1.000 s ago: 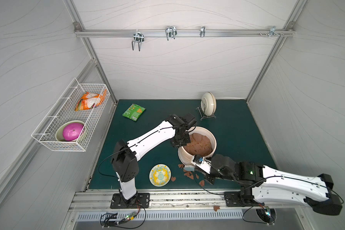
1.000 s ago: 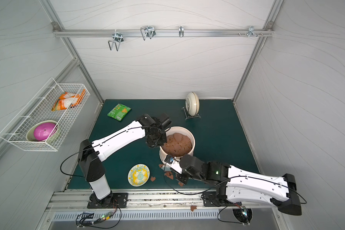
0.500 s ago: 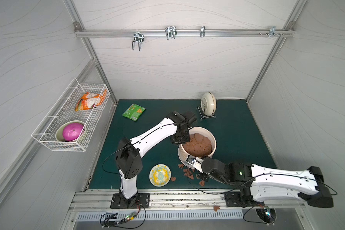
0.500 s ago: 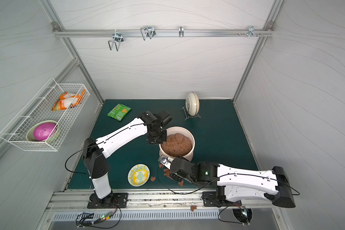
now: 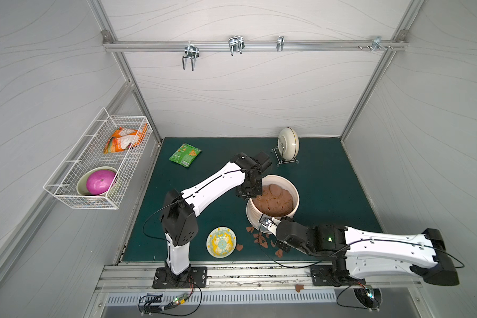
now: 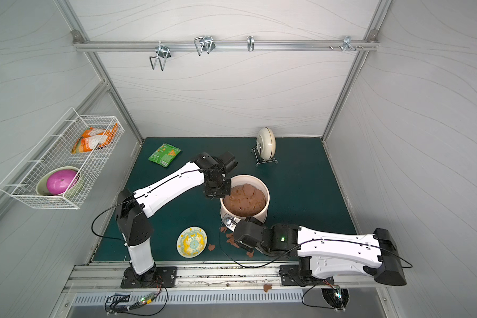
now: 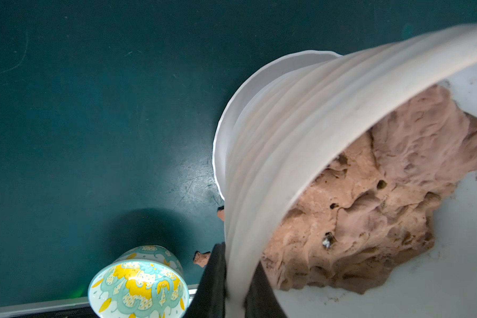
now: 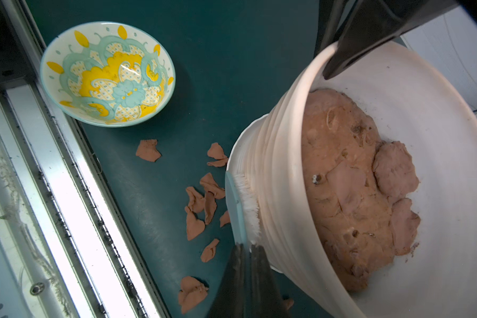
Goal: Scrub the dried mud off the ceramic pot
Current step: Rotate the pot at the center of the board, then place the brush at the center of the board.
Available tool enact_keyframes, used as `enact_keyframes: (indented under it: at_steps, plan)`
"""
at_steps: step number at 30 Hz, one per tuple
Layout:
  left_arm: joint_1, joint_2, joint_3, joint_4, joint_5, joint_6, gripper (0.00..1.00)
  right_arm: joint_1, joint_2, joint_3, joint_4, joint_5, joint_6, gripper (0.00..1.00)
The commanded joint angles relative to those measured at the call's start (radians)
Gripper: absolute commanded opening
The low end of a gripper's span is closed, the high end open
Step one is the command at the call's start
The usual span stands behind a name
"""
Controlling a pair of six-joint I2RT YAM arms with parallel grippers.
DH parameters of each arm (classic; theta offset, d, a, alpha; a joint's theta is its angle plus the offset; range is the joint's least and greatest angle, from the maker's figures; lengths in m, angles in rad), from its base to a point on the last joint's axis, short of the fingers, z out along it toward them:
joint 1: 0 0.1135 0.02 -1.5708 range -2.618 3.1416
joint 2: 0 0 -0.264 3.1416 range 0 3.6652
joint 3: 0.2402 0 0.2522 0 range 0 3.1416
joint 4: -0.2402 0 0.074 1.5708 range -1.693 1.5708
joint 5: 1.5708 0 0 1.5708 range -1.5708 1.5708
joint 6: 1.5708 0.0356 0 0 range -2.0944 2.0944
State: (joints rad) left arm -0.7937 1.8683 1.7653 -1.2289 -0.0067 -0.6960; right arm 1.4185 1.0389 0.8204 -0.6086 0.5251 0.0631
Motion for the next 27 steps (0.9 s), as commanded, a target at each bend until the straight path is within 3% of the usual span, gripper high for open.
enact_keyframes:
  at_steps: [1,7,13,20,27]
  plan:
    - [0.003,0.045,0.017,0.103,0.032,0.071,0.03,-0.009,0.004,0.028,-0.121,0.117,0.048,0.00]
    - [0.006,0.041,0.017,0.101,0.026,0.092,0.04,-0.007,-0.011,0.041,-0.141,0.054,0.084,0.00]
    - [0.011,0.044,0.022,0.107,0.027,0.147,0.05,-0.008,-0.160,-0.008,-0.048,-0.155,0.085,0.00]
    - [0.034,0.059,0.050,0.094,-0.055,0.387,0.05,-0.084,-0.294,-0.040,-0.029,-0.277,0.109,0.00]
    - [0.093,0.064,0.046,0.139,-0.011,0.572,0.07,-0.095,-0.281,-0.030,-0.083,-0.321,0.152,0.00]
